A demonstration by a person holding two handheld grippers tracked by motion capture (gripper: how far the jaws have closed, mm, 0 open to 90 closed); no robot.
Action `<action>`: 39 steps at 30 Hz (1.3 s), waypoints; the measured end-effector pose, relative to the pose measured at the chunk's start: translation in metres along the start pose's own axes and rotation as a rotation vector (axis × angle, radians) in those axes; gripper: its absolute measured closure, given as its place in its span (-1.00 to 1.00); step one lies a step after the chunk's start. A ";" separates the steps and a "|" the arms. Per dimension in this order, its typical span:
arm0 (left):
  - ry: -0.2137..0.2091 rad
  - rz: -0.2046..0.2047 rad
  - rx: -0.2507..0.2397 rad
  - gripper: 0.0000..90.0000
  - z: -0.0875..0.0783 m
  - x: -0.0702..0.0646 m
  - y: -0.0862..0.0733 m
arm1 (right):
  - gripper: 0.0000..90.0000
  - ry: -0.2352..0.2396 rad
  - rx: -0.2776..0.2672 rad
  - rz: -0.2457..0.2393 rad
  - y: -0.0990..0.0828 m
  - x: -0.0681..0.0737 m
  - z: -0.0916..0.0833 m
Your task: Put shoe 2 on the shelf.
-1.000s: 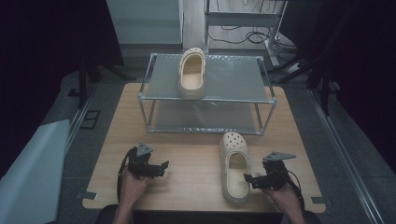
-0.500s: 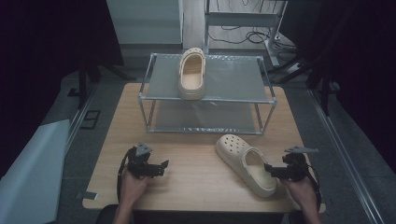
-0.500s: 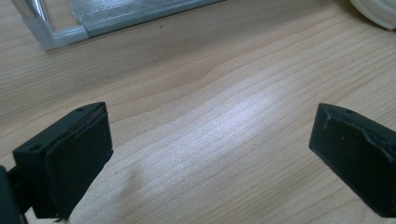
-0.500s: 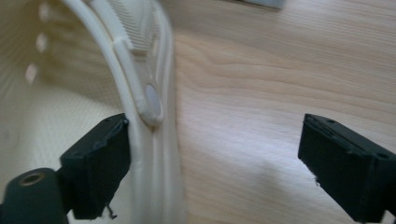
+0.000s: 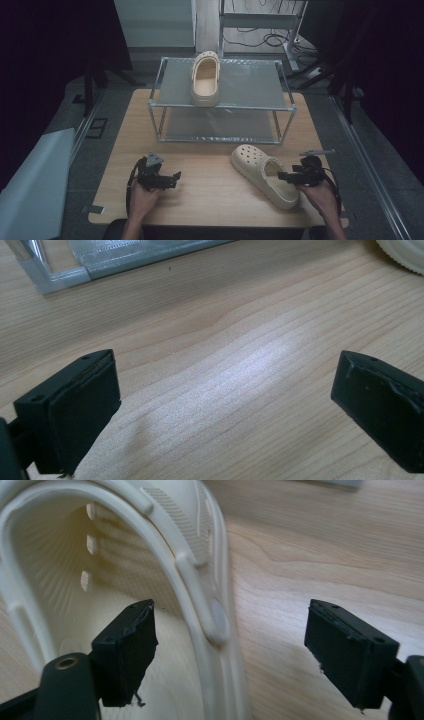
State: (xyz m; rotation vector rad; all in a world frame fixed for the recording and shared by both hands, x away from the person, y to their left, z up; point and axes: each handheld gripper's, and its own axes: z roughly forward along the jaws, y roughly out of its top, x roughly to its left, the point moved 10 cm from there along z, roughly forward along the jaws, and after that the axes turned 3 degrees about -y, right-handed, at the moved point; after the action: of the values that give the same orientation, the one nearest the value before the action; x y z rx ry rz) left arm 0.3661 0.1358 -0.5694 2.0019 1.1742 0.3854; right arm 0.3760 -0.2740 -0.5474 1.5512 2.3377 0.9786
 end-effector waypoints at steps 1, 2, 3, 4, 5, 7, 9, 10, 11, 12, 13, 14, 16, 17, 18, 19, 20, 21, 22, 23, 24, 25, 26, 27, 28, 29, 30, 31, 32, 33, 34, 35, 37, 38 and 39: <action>-0.001 0.002 0.004 -1.00 0.000 0.000 0.000 | -0.48 0.003 0.004 -0.003 0.002 0.002 0.002; 0.005 0.005 0.010 -1.00 0.000 0.000 -0.001 | -0.43 0.009 0.010 -0.018 0.005 0.004 0.005; 0.008 0.009 0.014 -1.00 0.001 0.001 -0.002 | -0.37 0.004 0.024 -0.044 0.008 0.007 0.008; 0.011 0.011 0.017 -1.00 0.001 0.001 -0.002 | -0.31 0.002 0.029 -0.067 0.011 0.009 0.011; 0.013 0.016 0.027 -1.00 0.001 0.001 -0.003 | -0.25 0.007 0.027 -0.083 0.014 0.011 0.013; 0.019 0.023 0.035 -1.00 0.002 0.001 -0.004 | -0.09 0.017 0.035 -0.124 0.021 0.017 0.018; 0.024 0.031 0.047 -1.00 0.003 0.001 -0.006 | 0.03 0.009 0.058 -0.163 0.024 0.020 0.023; 0.024 0.033 0.050 -1.00 0.003 0.001 -0.006 | 0.08 0.005 0.069 -0.183 0.025 0.020 0.025; 0.024 0.034 0.052 -1.00 0.003 0.000 -0.006 | 0.14 -0.007 0.080 -0.208 0.026 0.020 0.027; 0.023 0.034 0.054 -1.00 0.004 0.000 -0.006 | 0.21 -0.012 0.089 -0.226 0.028 0.020 0.028; 0.023 0.035 0.055 -1.00 0.004 0.000 -0.006 | 0.26 -0.017 0.095 -0.235 0.029 0.020 0.029; 0.022 0.034 0.056 -1.00 0.004 0.000 -0.007 | 0.34 -0.019 0.100 -0.238 0.030 0.020 0.030; 0.020 0.032 0.056 -1.00 0.005 0.000 -0.007 | 0.47 -0.025 0.127 -0.260 0.031 0.020 0.033; 0.017 0.031 0.056 -1.00 0.005 0.000 -0.007 | 0.49 -0.039 0.142 -0.277 0.032 0.020 0.034; 0.014 0.029 0.055 -1.00 0.005 -0.001 -0.006 | 0.51 -0.051 0.161 -0.286 0.032 0.020 0.036; 0.009 0.028 0.054 -1.00 0.005 -0.001 -0.006 | 0.52 -0.062 0.176 -0.295 0.032 0.020 0.037; 0.003 0.025 0.053 -1.00 0.005 -0.002 -0.006 | 0.56 -0.073 0.187 -0.292 0.032 0.020 0.036; -0.006 0.018 0.052 -1.00 0.005 -0.002 -0.006 | 0.60 -0.086 0.198 -0.297 0.032 0.019 0.036; -0.011 0.014 0.050 -1.00 0.005 -0.002 -0.006 | 0.63 -0.103 0.207 -0.297 0.033 0.019 0.035; -0.015 0.010 0.051 -1.00 0.005 -0.002 -0.006 | 0.65 -0.111 0.212 -0.300 0.033 0.018 0.035; -0.014 0.009 0.049 -1.00 0.005 -0.002 -0.006 | 0.66 -0.122 0.216 -0.292 0.033 0.018 0.035; -0.015 0.007 0.046 -1.00 0.004 -0.002 -0.006 | 0.68 -0.127 0.221 -0.283 0.033 0.017 0.034; -0.014 0.005 0.044 -1.00 0.004 -0.001 -0.006 | 0.69 -0.124 0.225 -0.274 0.033 0.017 0.034; -0.018 -0.001 0.039 -1.00 0.004 -0.001 -0.005 | 0.70 -0.117 0.229 -0.258 0.033 0.017 0.034; -0.018 -0.003 0.038 -1.00 0.004 -0.001 -0.005 | 0.71 -0.104 0.233 -0.237 0.034 0.017 0.034; -0.017 -0.003 0.038 -1.00 0.004 -0.001 -0.005 | 0.71 -0.090 0.235 -0.217 0.034 0.016 0.033; -0.019 -0.002 0.037 -1.00 0.004 -0.001 -0.005 | 0.72 -0.079 0.236 -0.201 0.034 0.016 0.033; -0.017 -0.002 0.036 -1.00 0.003 -0.001 -0.005 | 0.72 -0.064 0.236 -0.178 0.035 0.016 0.033; -0.017 0.001 0.033 -1.00 0.003 -0.001 -0.004 | 0.73 -0.040 0.235 -0.149 0.035 0.016 0.032; -0.020 0.002 0.029 -1.00 0.003 -0.002 -0.004 | 0.74 -0.018 0.235 -0.128 0.034 0.017 0.031; -0.023 0.004 0.025 -1.00 0.003 -0.002 -0.003 | 0.75 0.007 0.236 -0.103 0.034 0.018 0.031; -0.021 0.006 0.023 -1.00 0.003 -0.002 -0.003 | 0.75 0.029 0.231 -0.079 0.033 0.018 0.030; -0.020 0.010 0.023 -1.00 0.002 -0.003 -0.003 | 0.76 0.070 0.228 -0.034 0.032 0.020 0.028; -0.024 0.009 0.023 -1.00 0.002 -0.003 -0.003 | 0.76 0.082 0.224 -0.017 0.032 0.020 0.028; -0.023 0.006 0.022 -1.00 0.002 -0.003 -0.003 | 0.76 0.105 0.219 0.012 0.032 0.022 0.027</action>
State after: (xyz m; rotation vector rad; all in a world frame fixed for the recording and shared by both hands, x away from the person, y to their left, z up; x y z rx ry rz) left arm 0.3645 0.1332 -0.5727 2.0240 1.1627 0.3536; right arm 0.4032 -0.2362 -0.5442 1.6286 2.5870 0.8497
